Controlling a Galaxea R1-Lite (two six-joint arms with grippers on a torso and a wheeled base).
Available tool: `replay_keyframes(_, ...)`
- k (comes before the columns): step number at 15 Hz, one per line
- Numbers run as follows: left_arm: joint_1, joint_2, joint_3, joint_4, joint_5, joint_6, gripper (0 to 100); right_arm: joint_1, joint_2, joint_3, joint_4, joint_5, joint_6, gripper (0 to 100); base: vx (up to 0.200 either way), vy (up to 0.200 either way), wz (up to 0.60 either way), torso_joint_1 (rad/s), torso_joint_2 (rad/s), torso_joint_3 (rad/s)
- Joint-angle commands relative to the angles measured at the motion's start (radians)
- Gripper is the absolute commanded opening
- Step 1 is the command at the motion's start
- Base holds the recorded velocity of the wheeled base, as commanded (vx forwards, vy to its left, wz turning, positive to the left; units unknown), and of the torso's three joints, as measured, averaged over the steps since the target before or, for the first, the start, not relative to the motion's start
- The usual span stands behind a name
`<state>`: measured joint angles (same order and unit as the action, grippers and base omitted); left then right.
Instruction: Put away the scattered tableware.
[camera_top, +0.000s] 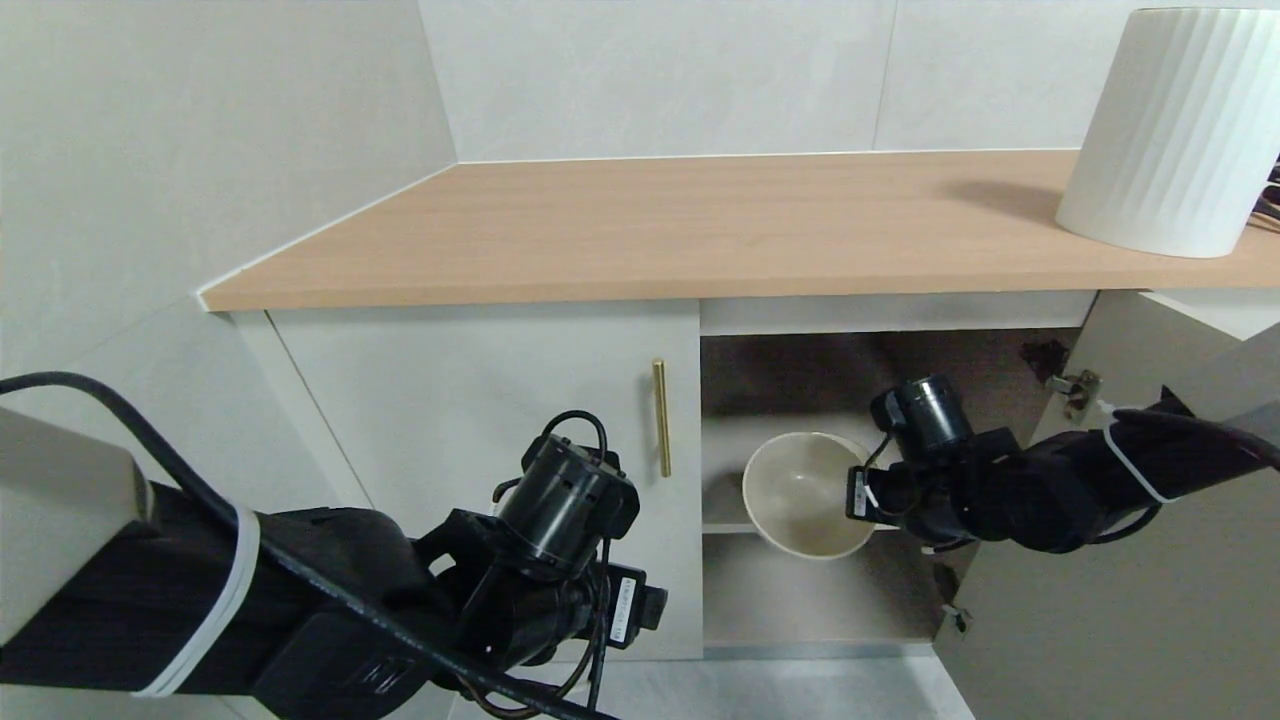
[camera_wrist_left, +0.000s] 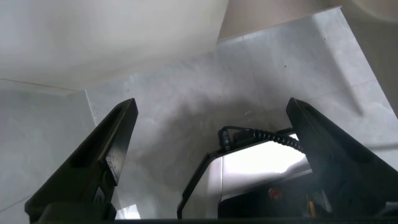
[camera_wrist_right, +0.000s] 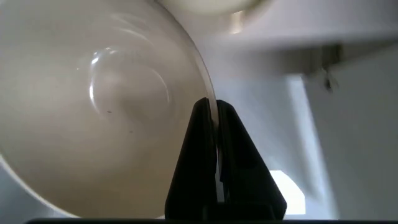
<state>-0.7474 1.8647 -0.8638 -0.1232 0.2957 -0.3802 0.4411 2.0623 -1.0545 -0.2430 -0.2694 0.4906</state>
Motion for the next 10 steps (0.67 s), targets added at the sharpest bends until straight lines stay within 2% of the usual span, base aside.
replay_keyframes(1, 0.000, -0.001, -0.001, -0.001, 0.000, 0.000, 100, -0.035, 0.021, -0.018, -0.015, -0.002, 0.014, 0, 0.000, 0.000, 0.00, 0.000, 0.00, 0.000)
replay_keyframes(3, 0.000, -0.001, -0.001, -0.001, 0.000, 0.000, 100, -0.062, 0.058, -0.075, -0.019, -0.021, 0.085, 0, 0.000, 0.000, 0.00, 0.000, 0.00, 0.000)
replay_keyframes(8, 0.000, -0.001, -0.001, -0.001, 0.000, 0.000, 100, -0.107, 0.142, -0.190, -0.018, -0.030, 0.151, 0, 0.000, 0.000, 0.00, 0.000, 0.00, 0.000)
replay_keyframes(10, 0.000, -0.001, -0.003, -0.001, 0.000, -0.014, 100, -0.125, 0.186, -0.228, -0.019, -0.041, 0.152, 0, 0.000, 0.000, 0.00, 0.000, 0.00, 0.000)
